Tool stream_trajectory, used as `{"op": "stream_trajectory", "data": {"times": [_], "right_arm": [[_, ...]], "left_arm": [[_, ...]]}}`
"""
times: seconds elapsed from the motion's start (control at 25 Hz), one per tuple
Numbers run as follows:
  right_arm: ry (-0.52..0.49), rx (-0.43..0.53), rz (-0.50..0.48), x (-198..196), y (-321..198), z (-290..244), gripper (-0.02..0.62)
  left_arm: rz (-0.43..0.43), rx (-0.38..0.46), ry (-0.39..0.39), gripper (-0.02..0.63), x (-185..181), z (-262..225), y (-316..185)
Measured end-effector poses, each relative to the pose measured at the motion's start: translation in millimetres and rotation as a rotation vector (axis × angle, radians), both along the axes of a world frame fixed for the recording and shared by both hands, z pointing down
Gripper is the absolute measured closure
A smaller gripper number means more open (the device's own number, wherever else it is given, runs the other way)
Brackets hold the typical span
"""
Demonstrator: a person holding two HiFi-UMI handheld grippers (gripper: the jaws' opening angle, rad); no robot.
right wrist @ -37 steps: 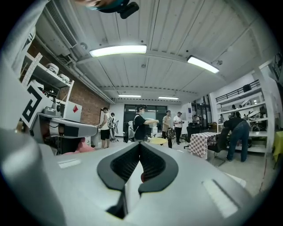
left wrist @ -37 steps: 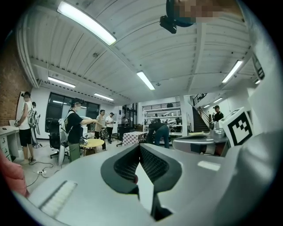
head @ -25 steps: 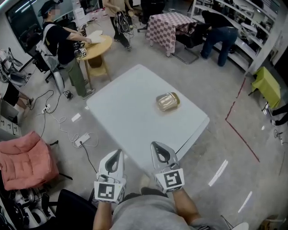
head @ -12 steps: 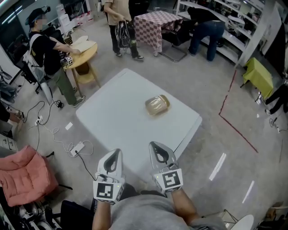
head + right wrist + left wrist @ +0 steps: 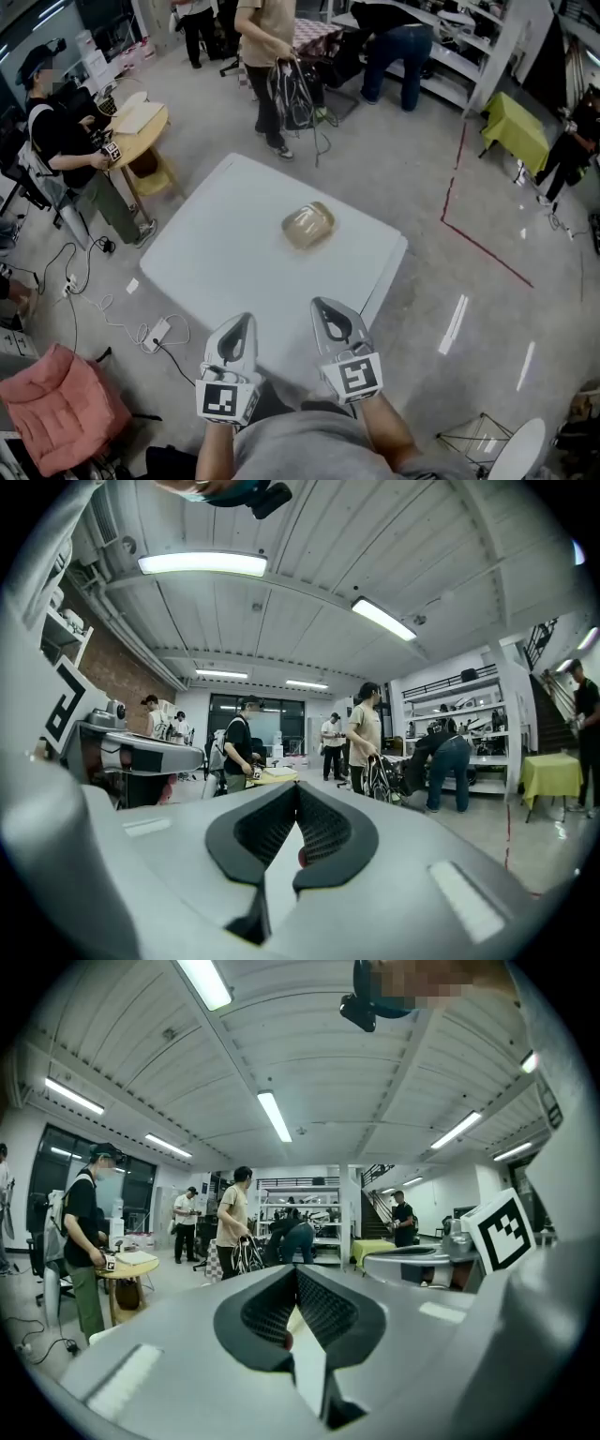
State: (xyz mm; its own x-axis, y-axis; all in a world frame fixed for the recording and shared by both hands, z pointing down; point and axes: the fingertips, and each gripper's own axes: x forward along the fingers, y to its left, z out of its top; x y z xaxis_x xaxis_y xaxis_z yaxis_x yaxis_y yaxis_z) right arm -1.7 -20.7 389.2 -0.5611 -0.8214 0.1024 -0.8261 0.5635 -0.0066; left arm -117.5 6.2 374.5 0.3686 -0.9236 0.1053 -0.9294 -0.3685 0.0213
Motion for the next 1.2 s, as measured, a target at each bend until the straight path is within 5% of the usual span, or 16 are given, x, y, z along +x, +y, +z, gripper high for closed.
{"op": "stream_trajectory", "data": {"times": [0.56, 1.2], "right_arm": [[0.041, -0.049, 0.245, -8.5, -98.1, 22.6, 0.592], [0.025, -0.196, 0.415, -5.2, -177.6, 113.0, 0.592]], "left_arm": [[0.256, -0.056, 0.021, 0.594, -13.7, 34.5, -134.8], [0.440, -0.247, 0.011, 0.594, 3.6, 139.4, -239.7]]}}
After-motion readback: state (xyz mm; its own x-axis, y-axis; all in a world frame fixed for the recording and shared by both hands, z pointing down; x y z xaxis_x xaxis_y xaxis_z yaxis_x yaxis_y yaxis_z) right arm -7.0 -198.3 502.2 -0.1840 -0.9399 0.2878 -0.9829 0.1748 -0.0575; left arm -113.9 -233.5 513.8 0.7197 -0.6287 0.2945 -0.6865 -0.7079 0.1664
